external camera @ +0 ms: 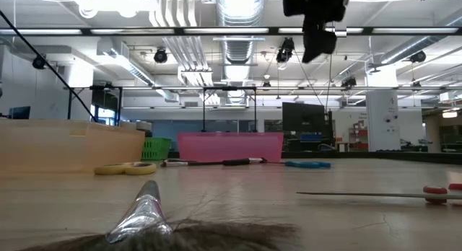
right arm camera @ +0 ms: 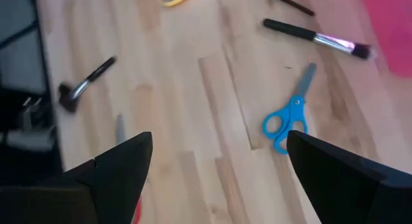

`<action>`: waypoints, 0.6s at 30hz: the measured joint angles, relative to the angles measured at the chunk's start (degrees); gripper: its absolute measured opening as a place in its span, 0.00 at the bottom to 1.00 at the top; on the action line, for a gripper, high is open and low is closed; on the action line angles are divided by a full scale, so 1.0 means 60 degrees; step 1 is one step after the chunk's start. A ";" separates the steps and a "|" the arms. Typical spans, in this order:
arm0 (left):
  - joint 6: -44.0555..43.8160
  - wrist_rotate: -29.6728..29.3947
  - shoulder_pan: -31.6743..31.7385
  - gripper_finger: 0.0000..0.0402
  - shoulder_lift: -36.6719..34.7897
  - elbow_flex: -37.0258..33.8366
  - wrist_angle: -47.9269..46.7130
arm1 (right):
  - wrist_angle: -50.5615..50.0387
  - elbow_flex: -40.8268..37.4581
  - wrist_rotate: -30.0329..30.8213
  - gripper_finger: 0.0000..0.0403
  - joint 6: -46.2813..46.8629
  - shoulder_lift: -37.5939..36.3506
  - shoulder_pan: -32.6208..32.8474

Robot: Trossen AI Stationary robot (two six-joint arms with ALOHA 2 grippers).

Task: Pick & Place Paint Supplies
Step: Put the blue scissors into the red bin

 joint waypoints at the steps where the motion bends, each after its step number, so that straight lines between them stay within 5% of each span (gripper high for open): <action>1: 0.0003 -0.0005 0.0000 0.23 0.0000 0.0007 0.0048 | 0.0494 -0.0490 0.0243 0.88 0.0334 -0.0201 0.0141; 5: 0.0012 -0.0041 0.0000 0.23 0.0000 -0.0039 0.0434 | 0.2219 -0.2010 0.1431 0.80 0.1502 -0.0663 0.0528; 11: 0.0034 -0.0036 0.0000 0.23 0.0015 -0.0046 0.0414 | 0.3526 -0.3450 0.1535 0.61 0.2047 -0.0410 0.0705; 18: 0.0001 -0.0036 0.0004 0.23 0.0007 -0.0046 0.0421 | 0.4106 -0.3077 0.1484 0.48 0.2854 0.0745 0.0414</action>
